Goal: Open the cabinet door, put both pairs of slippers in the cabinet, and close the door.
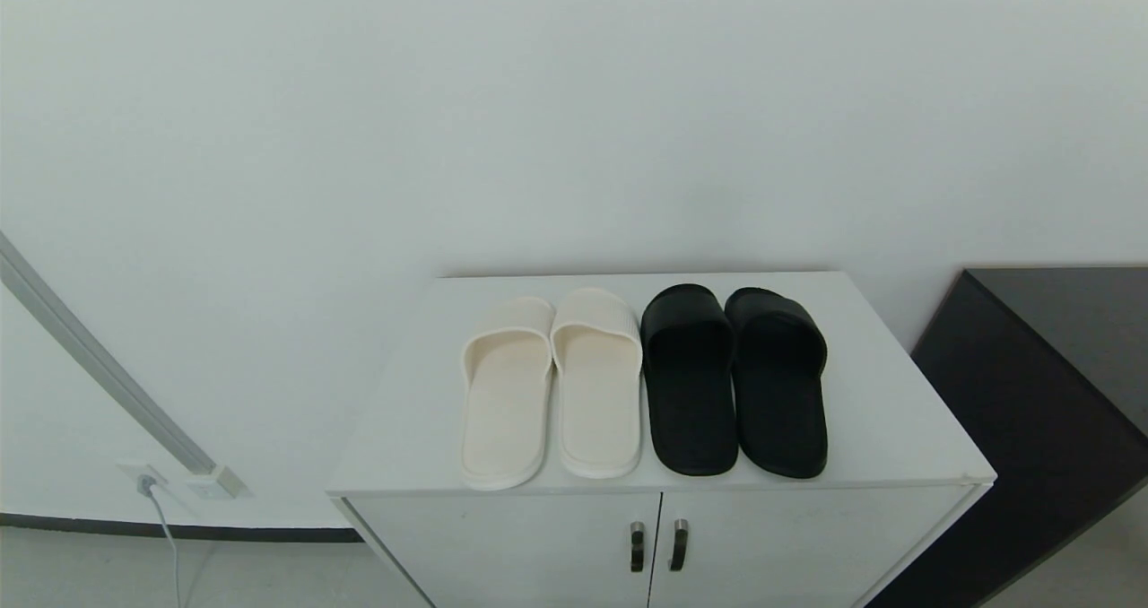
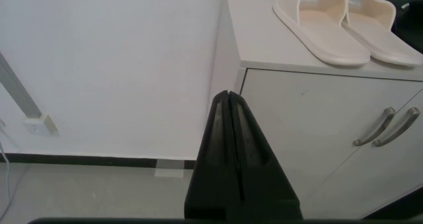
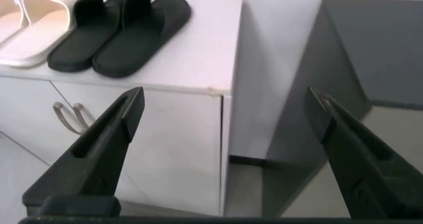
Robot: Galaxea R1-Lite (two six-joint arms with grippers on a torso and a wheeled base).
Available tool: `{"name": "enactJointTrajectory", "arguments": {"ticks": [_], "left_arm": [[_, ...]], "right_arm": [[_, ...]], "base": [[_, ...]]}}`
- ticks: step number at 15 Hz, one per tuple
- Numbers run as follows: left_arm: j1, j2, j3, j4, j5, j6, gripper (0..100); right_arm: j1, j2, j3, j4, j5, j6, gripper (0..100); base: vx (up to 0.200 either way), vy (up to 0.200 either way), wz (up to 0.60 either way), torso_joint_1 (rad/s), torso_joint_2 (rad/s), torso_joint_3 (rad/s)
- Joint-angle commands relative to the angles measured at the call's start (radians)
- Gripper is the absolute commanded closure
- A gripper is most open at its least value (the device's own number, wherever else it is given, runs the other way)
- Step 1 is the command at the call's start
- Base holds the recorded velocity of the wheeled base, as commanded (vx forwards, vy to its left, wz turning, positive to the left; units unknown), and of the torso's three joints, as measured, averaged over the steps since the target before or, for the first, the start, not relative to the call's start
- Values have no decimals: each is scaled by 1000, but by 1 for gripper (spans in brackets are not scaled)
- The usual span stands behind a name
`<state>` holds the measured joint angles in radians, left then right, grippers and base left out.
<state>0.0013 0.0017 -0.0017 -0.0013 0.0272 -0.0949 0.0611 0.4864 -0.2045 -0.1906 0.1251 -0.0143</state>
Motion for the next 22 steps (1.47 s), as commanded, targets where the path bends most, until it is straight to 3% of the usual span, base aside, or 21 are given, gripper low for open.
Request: {"name": "enactJointTrajectory", "arguments": {"ticks": [1, 4, 5, 6, 8, 15, 22], "left_arm": [[0, 0, 0, 0, 0, 0, 100], [0, 0, 0, 0, 0, 0, 100], [0, 0, 0, 0, 0, 0, 100], [0, 0, 0, 0, 0, 0, 100], [0, 0, 0, 0, 0, 0, 100], [0, 0, 0, 0, 0, 0, 100], [0, 0, 0, 1, -1, 1, 100]], "right_arm": [[105, 406, -75, -190, 4, 27, 0], [241, 595, -145, -309, -79, 106, 0], [428, 640, -161, -368, -254, 129, 0], [540, 658, -191, -378, -352, 157, 0], [683, 690, -268, -377, -489, 178, 0], [796, 959, -484, -377, -665, 204, 0], [783, 1259, -656, -380, -791, 341, 0]], "base": [[0, 0, 0, 0, 0, 0], [0, 0, 0, 0, 0, 0], [0, 0, 0, 0, 0, 0], [0, 0, 0, 0, 0, 0], [0, 0, 0, 0, 0, 0], [0, 0, 0, 0, 0, 0], [0, 0, 0, 0, 0, 0]]}}
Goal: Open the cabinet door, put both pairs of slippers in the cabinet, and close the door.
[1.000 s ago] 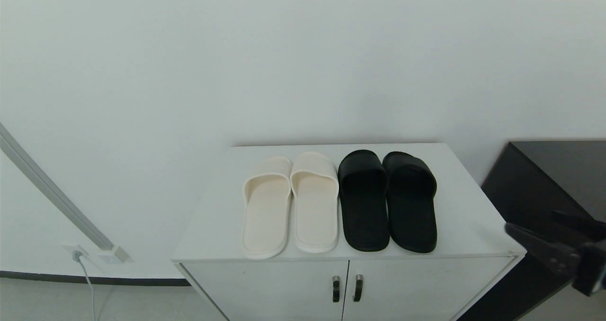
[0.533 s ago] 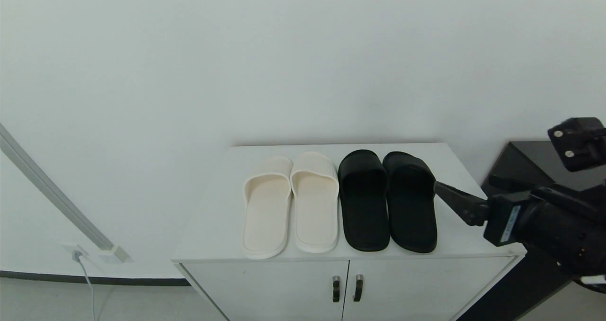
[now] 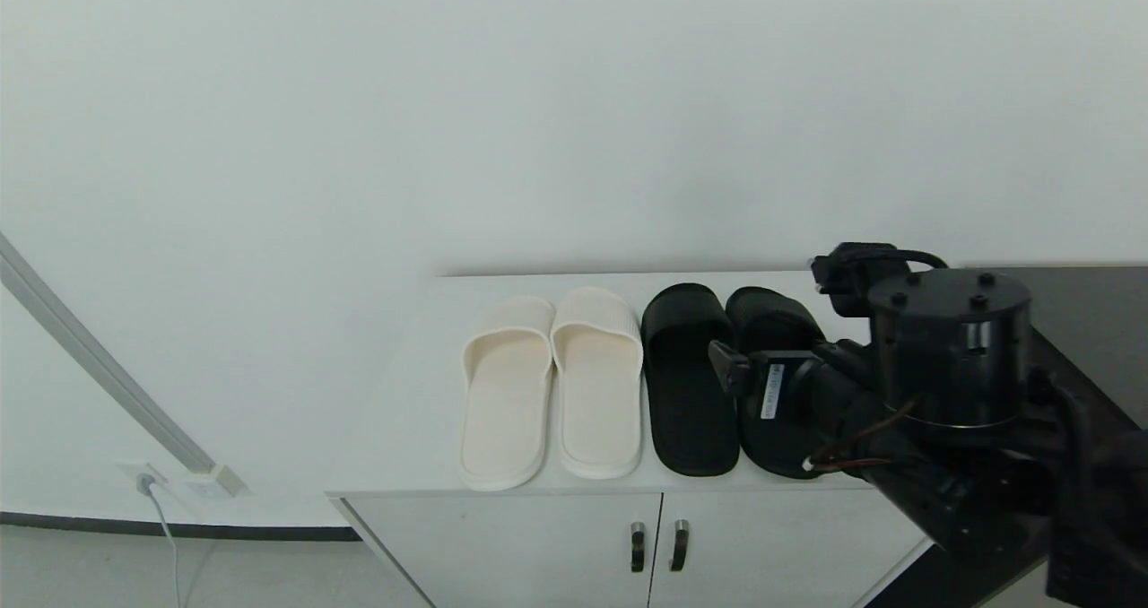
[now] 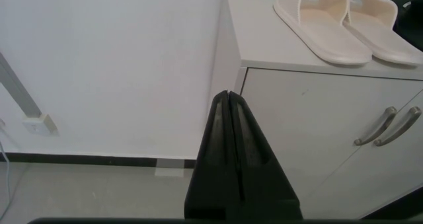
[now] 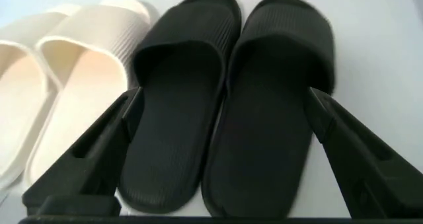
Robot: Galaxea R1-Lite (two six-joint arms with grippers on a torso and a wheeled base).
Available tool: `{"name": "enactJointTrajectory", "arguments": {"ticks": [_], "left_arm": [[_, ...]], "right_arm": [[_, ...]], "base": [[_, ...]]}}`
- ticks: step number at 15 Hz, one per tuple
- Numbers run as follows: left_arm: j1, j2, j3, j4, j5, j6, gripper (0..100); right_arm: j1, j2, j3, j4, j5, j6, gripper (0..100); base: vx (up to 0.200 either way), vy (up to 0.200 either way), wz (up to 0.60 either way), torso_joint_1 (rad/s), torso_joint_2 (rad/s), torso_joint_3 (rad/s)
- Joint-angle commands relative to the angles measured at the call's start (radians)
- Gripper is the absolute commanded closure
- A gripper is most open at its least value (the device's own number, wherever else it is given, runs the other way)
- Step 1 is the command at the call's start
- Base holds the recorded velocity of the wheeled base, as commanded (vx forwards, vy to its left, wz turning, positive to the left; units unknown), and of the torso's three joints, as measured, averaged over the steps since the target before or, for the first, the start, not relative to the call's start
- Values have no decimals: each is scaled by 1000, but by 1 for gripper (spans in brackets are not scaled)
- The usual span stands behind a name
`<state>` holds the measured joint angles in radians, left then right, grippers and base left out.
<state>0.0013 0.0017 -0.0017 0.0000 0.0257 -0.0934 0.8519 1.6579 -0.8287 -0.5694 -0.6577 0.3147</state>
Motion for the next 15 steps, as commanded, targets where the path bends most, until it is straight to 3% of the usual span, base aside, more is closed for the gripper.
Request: {"name": "enactJointTrajectory", "arguments": {"ticks": [1, 12, 15], "left_arm": [[0, 0, 0, 0, 0, 0, 100], [0, 0, 0, 0, 0, -2, 100], [0, 0, 0, 0, 0, -2, 100]], "right_arm": [[-11, 103, -41, -1, -11, 12, 0], [-100, 303, -196, -73, -33, -68, 0], [-139, 359, -216, -191, -40, -157, 0]], "base": [[0, 0, 0, 0, 0, 0], [0, 0, 0, 0, 0, 0], [0, 0, 0, 0, 0, 0]]}}
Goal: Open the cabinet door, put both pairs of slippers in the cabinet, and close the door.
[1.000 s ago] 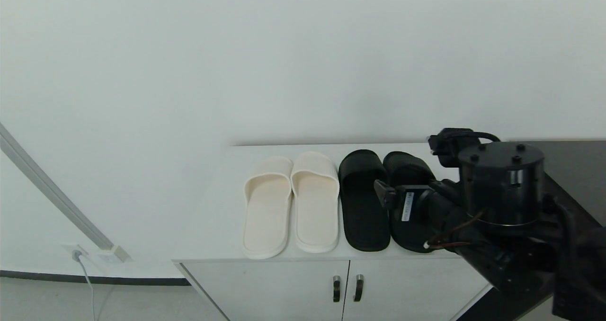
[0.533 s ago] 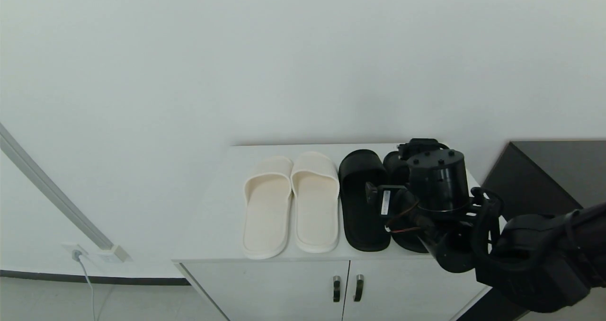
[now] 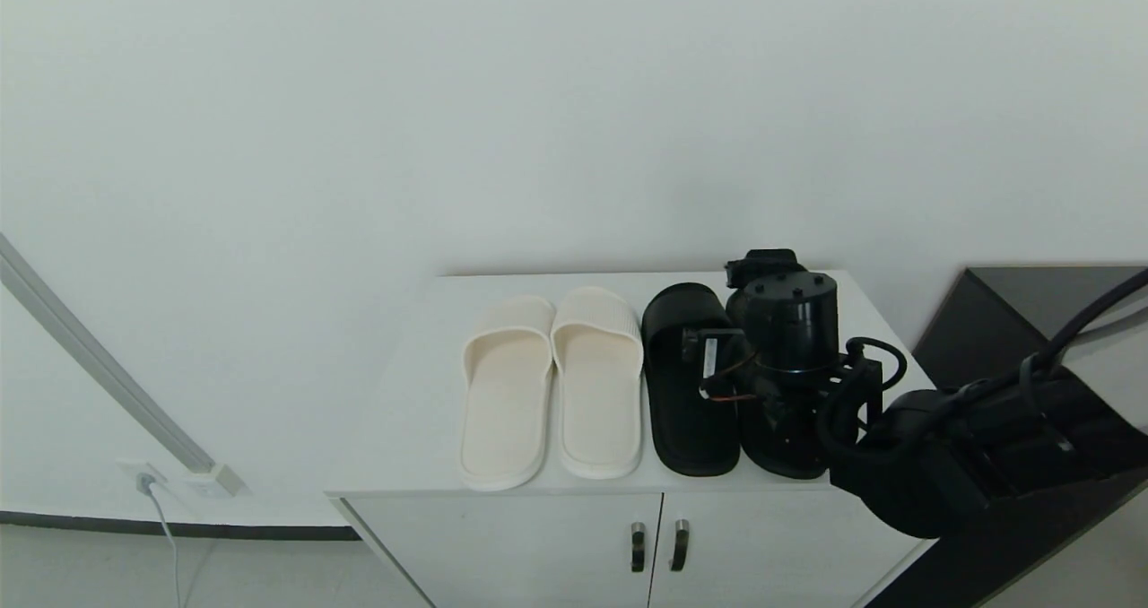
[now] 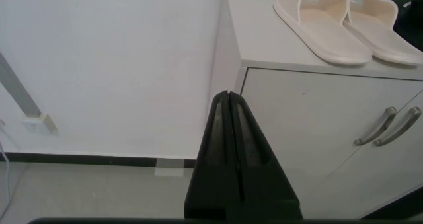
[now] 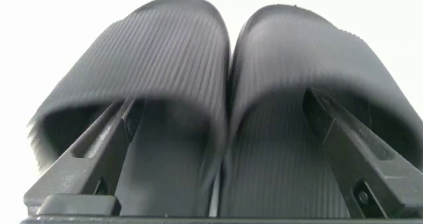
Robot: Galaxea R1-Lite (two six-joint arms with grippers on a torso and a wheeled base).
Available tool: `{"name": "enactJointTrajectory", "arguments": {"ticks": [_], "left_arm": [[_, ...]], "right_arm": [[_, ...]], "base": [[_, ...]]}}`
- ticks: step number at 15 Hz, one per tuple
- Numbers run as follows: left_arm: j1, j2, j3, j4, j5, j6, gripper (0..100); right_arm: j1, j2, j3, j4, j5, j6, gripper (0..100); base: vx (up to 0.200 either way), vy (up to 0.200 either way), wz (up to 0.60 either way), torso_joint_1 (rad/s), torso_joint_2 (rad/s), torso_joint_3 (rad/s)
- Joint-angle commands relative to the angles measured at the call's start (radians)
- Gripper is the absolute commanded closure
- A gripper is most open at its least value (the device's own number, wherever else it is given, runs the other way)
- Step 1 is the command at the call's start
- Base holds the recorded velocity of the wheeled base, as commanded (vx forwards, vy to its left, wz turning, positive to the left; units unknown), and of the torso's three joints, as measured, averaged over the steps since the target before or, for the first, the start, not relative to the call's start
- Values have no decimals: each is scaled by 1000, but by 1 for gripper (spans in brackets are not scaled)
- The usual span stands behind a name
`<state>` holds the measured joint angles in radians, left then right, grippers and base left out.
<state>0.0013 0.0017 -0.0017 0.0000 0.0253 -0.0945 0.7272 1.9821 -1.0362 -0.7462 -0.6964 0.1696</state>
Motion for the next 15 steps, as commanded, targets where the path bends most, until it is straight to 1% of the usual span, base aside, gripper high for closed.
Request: {"name": "enactJointTrajectory", "arguments": {"ticks": [1, 3, 4, 11, 13, 15], "left_arm": [[0, 0, 0, 0, -1, -1, 100], [0, 0, 0, 0, -1, -1, 100], [0, 0, 0, 0, -1, -1, 100], [0, 0, 0, 0, -1, -1, 100], [0, 0, 0, 0, 1, 1, 100], [0, 0, 0, 0, -1, 1, 100]], "right_arm": [[-20, 46, -10, -38, -5, -25, 0], [-26, 61, -21, -50, -6, -28, 0], [-28, 63, -24, -53, -6, -28, 100], [-26, 20, -12, -50, -6, -44, 100], [-23, -39, 22, -50, -5, -79, 100], [0, -134, 102, -50, 17, -119, 100]], "base": [[0, 0, 0, 0, 0, 0], [0, 0, 0, 0, 0, 0], [0, 0, 0, 0, 0, 0], [0, 0, 0, 0, 0, 0], [0, 0, 0, 0, 0, 0], [0, 0, 0, 0, 0, 0]]}}
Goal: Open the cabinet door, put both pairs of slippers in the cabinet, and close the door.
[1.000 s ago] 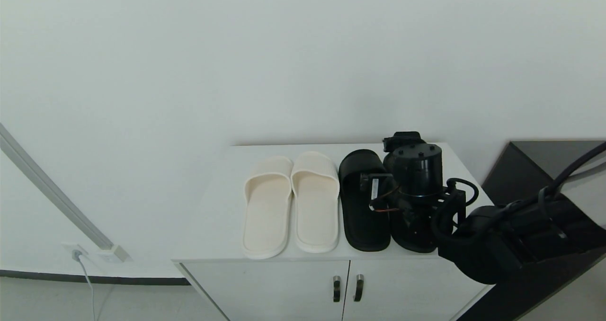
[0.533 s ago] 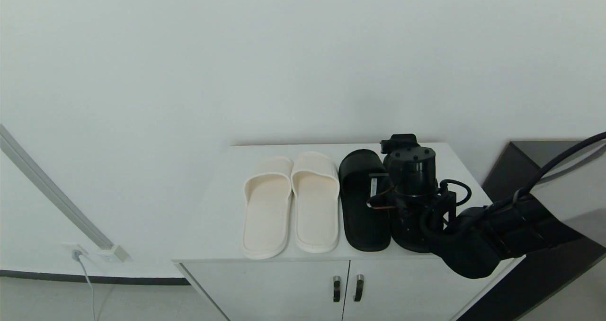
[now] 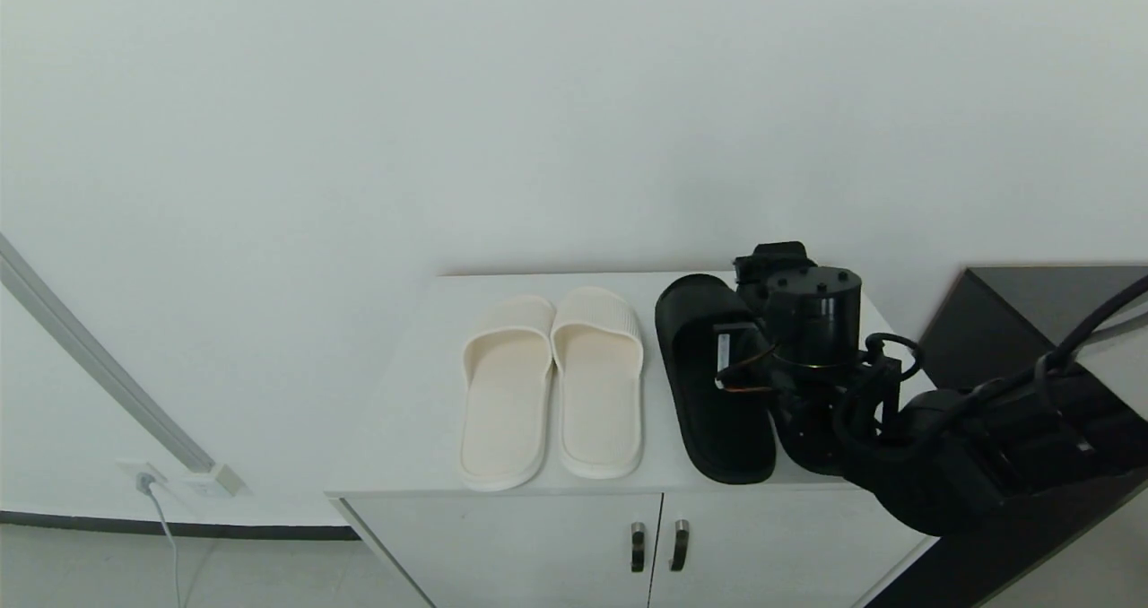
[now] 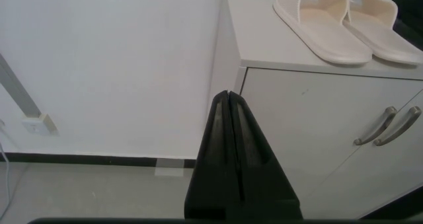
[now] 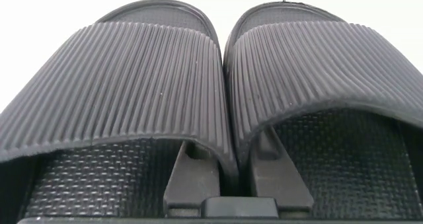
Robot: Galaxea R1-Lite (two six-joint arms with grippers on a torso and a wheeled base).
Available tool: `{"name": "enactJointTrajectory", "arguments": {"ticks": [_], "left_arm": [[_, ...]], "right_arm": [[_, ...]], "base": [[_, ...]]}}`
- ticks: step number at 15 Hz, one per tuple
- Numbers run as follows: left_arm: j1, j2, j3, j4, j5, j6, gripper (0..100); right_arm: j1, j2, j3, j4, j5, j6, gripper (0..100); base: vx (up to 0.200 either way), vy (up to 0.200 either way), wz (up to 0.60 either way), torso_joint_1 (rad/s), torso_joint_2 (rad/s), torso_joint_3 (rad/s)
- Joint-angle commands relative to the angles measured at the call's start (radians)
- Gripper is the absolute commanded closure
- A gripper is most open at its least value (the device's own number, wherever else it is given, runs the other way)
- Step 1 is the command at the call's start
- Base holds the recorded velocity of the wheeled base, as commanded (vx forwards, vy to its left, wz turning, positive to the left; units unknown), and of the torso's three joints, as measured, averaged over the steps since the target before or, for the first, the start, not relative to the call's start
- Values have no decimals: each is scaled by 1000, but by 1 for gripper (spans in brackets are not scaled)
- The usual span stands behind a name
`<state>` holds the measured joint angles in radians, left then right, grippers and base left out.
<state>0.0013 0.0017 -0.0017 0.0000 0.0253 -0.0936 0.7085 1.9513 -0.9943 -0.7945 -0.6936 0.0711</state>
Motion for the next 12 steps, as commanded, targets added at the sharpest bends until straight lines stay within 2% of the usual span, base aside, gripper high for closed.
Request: {"name": "enactJointTrajectory", "arguments": {"ticks": [1, 3, 7, 9, 12], "left_arm": [[0, 0, 0, 0, 1, 0, 100], [0, 0, 0, 0, 1, 0, 100], [0, 0, 0, 0, 1, 0, 100], [0, 0, 0, 0, 1, 0, 100], [0, 0, 0, 0, 1, 0, 100]], "right_arm": [[37, -161, 109, 1, 71, -34, 100], [66, -293, 209, 34, 230, -74, 100], [124, -499, 339, 135, 479, -77, 100], [132, -560, 378, 156, 572, -77, 100], [151, -577, 404, 216, 612, -79, 100]], "base": [[0, 0, 0, 0, 0, 0], [0, 0, 0, 0, 0, 0], [0, 0, 0, 0, 0, 0], [0, 0, 0, 0, 0, 0], [0, 0, 0, 0, 0, 0]]}}
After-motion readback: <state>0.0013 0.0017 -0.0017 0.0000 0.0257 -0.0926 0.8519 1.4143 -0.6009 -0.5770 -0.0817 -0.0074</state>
